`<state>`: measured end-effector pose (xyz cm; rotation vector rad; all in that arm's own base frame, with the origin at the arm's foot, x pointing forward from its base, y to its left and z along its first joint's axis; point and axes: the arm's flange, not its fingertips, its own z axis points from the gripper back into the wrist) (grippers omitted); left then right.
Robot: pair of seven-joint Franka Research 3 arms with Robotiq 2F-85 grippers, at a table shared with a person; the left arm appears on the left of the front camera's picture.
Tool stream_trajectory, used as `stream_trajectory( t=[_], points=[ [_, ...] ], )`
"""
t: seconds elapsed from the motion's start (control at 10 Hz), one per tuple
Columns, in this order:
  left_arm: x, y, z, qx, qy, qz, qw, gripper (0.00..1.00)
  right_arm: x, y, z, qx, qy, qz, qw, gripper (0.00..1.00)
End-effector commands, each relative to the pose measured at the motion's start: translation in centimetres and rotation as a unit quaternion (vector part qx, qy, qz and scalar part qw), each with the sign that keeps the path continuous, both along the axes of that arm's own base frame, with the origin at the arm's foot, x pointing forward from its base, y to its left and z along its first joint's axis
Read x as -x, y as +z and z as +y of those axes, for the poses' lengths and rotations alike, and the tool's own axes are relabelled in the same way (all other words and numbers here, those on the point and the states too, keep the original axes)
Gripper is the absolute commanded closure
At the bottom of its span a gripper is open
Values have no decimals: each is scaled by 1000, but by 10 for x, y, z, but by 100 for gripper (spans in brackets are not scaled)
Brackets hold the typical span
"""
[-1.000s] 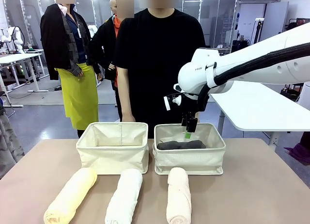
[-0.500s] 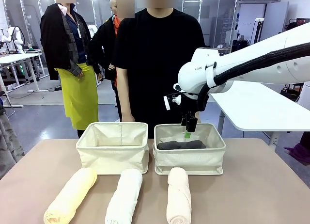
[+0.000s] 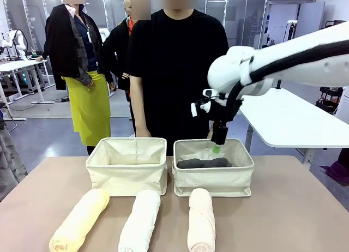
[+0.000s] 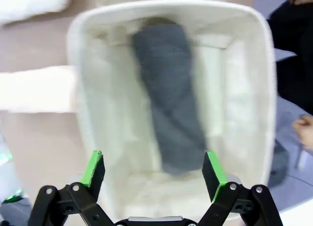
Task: Divide the towels into two baskets.
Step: Pick up one hotel-folded towel from the bottom of the table and place it in the Fabric basket indicated by the person.
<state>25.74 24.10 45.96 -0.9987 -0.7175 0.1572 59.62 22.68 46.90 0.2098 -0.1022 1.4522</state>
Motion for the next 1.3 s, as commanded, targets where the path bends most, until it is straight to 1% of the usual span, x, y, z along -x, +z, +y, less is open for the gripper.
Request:
stream_trajectory(
  t=[0.0,0.1,0.2,0.3,0.4,0.5,0.6,0.7,0.8,0.9,1.0,1.1,1.2],
  points=[
    [2,2,1,4,-2,-8,1000,0,30,27,-49,-77,-52,118,989,0],
    [2,2,1,4,-2,-8,1000,0,40,41,-81,-112,-91,154,977,0],
    [2,2,1,4,-2,-8,1000,0,49,51,-105,-123,-161,154,967,0],
    [2,2,1,4,-2,-8,1000,0,60,55,-132,-132,-204,161,957,0],
    [2,2,1,4,-2,-8,1000,0,71,53,-166,-151,-259,178,937,0],
    [2,2,1,4,-2,-8,1000,0,89,49,-207,-167,-314,194,914,0],
    [2,2,1,4,-2,-8,1000,0,105,44,-239,-182,-358,214,890,0],
    [2,2,1,4,-2,-8,1000,0,122,35,-269,-180,-407,224,867,0],
    [2,2,1,4,-2,-8,1000,0,140,25,-299,-203,-451,228,839,0],
    [2,2,1,4,-2,-8,1000,0,156,14,-338,-255,-494,234,798,0],
    [2,2,1,4,-2,-8,1000,0,166,1,-373,-295,-523,244,761,0],
    [2,2,1,4,-2,-8,1000,0,173,-10,-403,-339,-540,251,728,0],
    [2,2,1,4,-2,-8,1000,0,181,-23,-425,-358,-542,273,710,0]
  ],
)
